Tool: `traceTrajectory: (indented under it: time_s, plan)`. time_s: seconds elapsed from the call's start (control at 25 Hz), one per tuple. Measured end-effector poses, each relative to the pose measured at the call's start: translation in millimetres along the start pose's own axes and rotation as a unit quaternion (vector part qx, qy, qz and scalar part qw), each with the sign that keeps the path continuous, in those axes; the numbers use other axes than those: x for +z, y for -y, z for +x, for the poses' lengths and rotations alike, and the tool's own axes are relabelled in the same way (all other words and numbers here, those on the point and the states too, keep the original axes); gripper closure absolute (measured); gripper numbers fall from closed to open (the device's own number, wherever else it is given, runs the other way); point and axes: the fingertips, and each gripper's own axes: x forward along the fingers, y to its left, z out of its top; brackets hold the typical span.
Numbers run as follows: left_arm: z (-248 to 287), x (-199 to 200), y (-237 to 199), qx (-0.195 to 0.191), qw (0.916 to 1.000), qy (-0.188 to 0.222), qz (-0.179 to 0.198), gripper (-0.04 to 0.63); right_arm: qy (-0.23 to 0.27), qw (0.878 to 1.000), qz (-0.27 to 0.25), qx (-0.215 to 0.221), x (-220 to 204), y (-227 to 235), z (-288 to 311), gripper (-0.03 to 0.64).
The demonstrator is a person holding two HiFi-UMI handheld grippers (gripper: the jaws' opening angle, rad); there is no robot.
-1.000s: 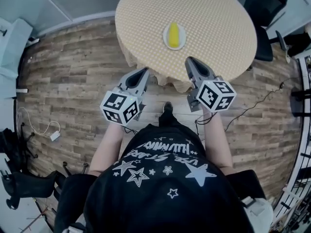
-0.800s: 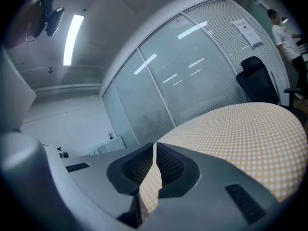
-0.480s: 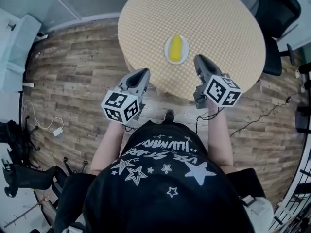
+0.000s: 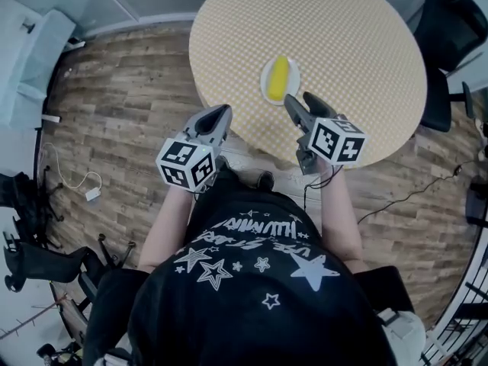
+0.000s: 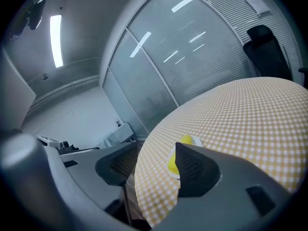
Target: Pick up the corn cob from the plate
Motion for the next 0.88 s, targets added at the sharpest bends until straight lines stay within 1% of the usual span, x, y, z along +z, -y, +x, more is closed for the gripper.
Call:
traceTrajectory:
  time_s: [0.12, 0.24, 0.4, 0.52, 0.64, 0.72, 0.88]
  plan:
    - [8.9, -1.9, -5.5, -0.006, 0.9999, -0.01, -0.002, 0.584, 0.011, 1.0, 0.007, -0.01, -0.9, 2.9, 2.5, 0.354]
    - [22.9, -1.8, -6.1, -0.02, 0.9997, -0.016, 0.0, 0.584, -0.004, 1.0, 0.007, -0.026, -9.0, 12.5, 4.9, 0.334]
    - [39.8, -0.9, -9.8, -0.041, 0.9989, -0.022, 0.002, 0.584, -0.028, 0.999, 0.021, -0.037, -19.9, 19.7, 13.1, 0.327]
    - [55.3, -1.6, -18.1, -0.058, 0.9978, -0.03, 0.001, 0.584, -0.042, 0.998, 0.02, -0.048, -22.0, 23.3, 23.7, 0.325]
    - [70.3, 0.8, -29.0, -0.078, 0.9962, -0.039, -0.002, 0.584, -0.048, 0.996, 0.029, -0.073, -16.9, 29.7, 35.5, 0.325]
    - [79.0, 6.1, -37.7, -0.094, 0.9947, -0.042, 0.003, 0.584, -0.047, 0.994, 0.038, -0.088, -10.2, 31.6, 43.6, 0.325]
    - [100.8, 13.3, -59.1, -0.119, 0.9915, -0.053, 0.002, 0.584, -0.063, 0.989, 0.046, -0.123, -6.2, 39.3, 62.5, 0.325]
